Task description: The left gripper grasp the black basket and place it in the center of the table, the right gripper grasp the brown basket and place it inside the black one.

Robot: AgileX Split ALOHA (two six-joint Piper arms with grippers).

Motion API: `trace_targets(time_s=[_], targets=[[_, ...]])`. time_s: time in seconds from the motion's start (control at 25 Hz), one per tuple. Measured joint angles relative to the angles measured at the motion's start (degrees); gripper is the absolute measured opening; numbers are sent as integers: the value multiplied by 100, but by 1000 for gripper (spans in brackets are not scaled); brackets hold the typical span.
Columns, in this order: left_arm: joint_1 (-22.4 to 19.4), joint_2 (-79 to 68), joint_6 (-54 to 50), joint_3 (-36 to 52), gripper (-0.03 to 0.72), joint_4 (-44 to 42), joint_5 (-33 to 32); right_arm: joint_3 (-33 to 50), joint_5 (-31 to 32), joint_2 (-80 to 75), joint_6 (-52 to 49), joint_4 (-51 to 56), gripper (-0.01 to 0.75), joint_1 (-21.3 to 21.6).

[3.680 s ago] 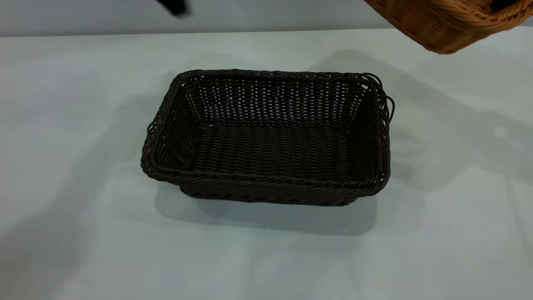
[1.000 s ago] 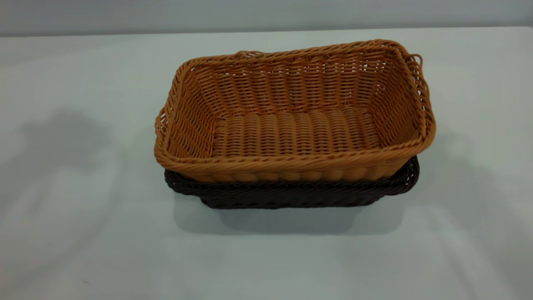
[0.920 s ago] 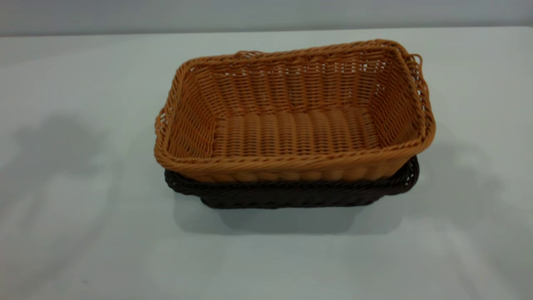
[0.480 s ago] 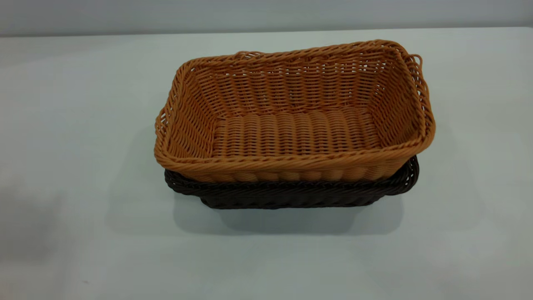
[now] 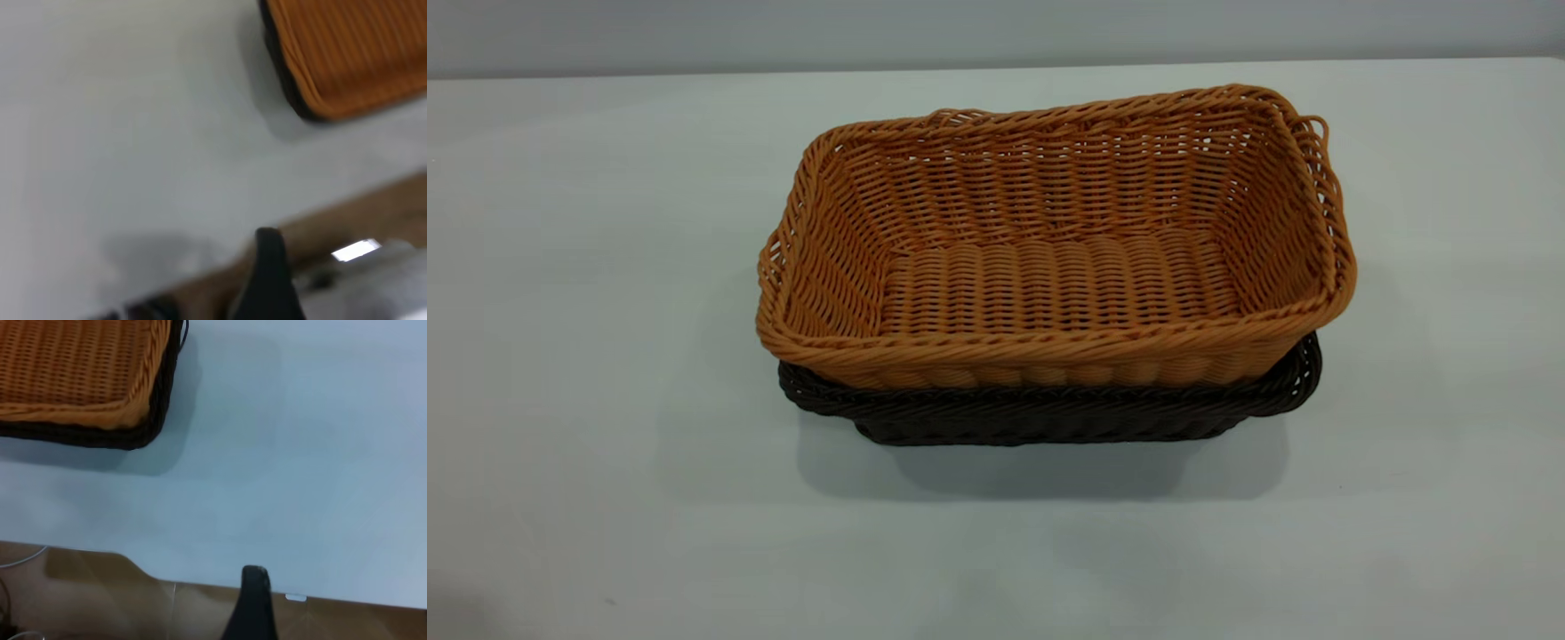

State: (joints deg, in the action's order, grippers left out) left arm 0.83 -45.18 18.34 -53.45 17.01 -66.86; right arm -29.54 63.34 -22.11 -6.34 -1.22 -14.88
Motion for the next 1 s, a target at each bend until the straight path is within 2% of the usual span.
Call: trace_targets(time_s=[0.2,0.4,0.52,0.76,1.0], targets=[[0,943,-12,1519,516,182,7,134,-214,-1,40,32,565,0],[0,1826,-25,2458,516,163,149,260,-29,-1,62,122,565,0],[0,2321,-25,2525,516,12,194,300,12,-1,80,122,565,0],[0,3108,-464,2543,516,-1001,257,305,30,-1,86,122,565,0],[0,3640,-713,2543,516,-1169,268,305,30,-1,91,122,565,0]])
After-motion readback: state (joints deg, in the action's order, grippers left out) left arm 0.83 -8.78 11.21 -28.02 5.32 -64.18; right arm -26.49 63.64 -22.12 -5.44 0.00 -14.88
